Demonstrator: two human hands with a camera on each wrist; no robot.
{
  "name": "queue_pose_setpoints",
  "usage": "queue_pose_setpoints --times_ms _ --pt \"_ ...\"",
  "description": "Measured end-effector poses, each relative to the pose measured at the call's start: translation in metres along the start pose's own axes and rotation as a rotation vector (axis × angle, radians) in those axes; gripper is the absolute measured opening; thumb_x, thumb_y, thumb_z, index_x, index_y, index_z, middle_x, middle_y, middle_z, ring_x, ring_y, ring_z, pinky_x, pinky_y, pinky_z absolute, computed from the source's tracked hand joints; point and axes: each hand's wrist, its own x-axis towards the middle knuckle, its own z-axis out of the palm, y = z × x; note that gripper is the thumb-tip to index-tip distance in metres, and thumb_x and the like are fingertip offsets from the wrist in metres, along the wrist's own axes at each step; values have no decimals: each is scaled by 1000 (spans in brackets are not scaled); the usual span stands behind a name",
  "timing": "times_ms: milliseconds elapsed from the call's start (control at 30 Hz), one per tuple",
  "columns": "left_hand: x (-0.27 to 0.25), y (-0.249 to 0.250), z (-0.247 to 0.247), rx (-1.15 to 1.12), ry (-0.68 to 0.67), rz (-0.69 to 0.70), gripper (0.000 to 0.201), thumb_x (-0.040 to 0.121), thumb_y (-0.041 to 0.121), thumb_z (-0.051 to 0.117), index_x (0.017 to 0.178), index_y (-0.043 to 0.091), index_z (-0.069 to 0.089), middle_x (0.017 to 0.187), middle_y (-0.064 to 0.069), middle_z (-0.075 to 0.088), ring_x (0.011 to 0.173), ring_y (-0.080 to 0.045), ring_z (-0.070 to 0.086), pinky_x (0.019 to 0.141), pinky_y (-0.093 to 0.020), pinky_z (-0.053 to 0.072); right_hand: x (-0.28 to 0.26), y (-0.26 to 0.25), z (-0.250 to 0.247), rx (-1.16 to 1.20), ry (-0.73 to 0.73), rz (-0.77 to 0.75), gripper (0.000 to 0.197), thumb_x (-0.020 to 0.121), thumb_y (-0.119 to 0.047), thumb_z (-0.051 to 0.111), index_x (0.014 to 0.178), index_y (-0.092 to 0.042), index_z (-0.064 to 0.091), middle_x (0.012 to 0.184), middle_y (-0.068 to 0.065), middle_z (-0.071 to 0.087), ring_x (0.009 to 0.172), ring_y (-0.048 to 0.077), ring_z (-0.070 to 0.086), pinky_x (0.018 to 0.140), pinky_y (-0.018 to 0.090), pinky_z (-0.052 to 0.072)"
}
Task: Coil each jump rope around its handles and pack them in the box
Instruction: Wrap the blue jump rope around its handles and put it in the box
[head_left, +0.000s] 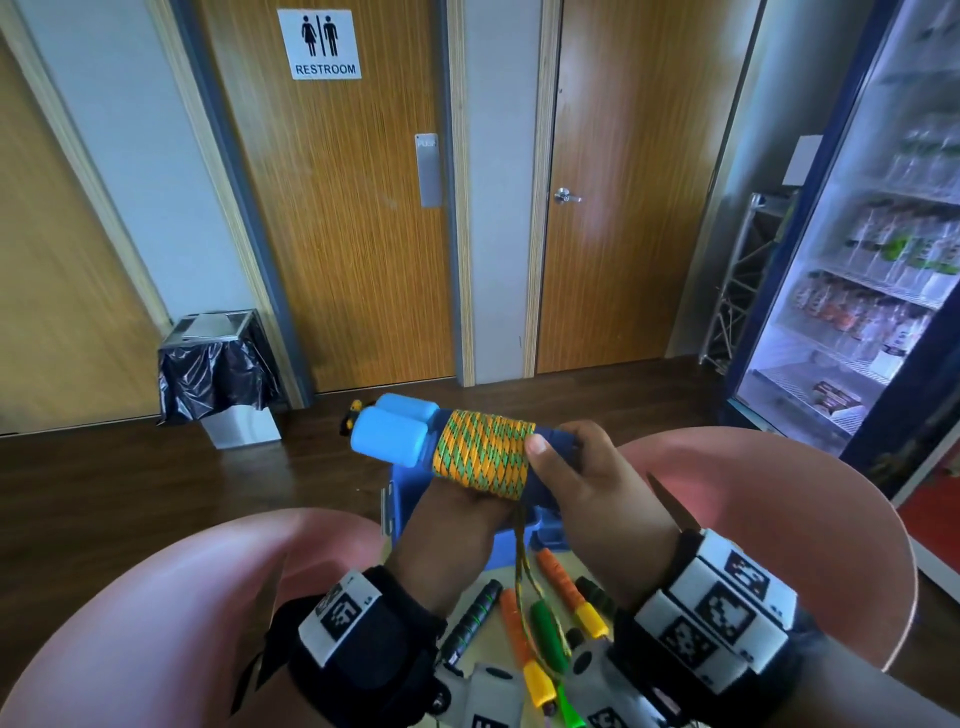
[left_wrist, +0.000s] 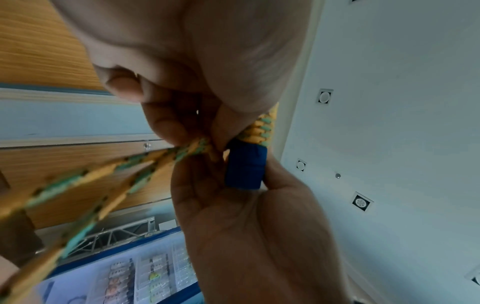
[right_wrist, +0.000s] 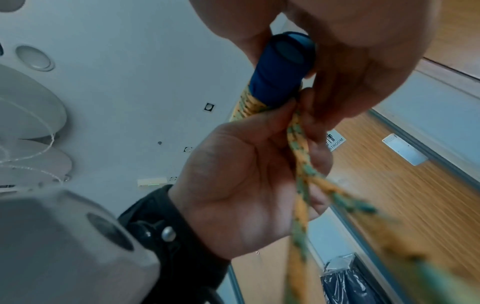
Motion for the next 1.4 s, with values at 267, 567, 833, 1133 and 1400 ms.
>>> queue_pose_setpoints --times_ms 267,567,833,1133,1400 --pt "0 -30 -26 -319 30 -200 15 66 10 70 80 6 72 68 -13 64 56 -17 61 53 -22 41 4 14 -17 174 117 8 16 93 -17 65 98 -21 51 103 26 61 91 43 67 72 59 59" --pt "25 -31 -33 -237 264 -253 45 86 64 59 80 19 64 64 -3 61 51 -20 60 43 -25 41 -12 33 -28 -216 -34 -151 28 90 -15 69 93 -32 47 76 2 59 64 15 61 63 43 54" --pt "33 -44 -29 12 417 -265 76 53 95 58 59 19 67 74 -10 72 78 -35 71 82 -57 55 -14 50 -24 171 -58 177 12 91 -17 68 101 -21 62 105 22 65 94 40 69 79 57 58" --pt "12 -26 -20 741 316 313 59 69 79 57 105 32 61 101 18 59 95 -2 56 83 -27 45 -12 53 -35 -239 -62 92 6 94 -23 63 98 -25 59 91 2 66 78 14 66 67 27 56" --pt "8 -11 9 1091 -208 383 53 66 67 69 105 42 42 91 18 56 85 -4 61 62 -18 34 -12 37 -39 -294 -182 46 24 88 -24 72 107 -26 59 92 -6 64 81 6 64 66 15 51"
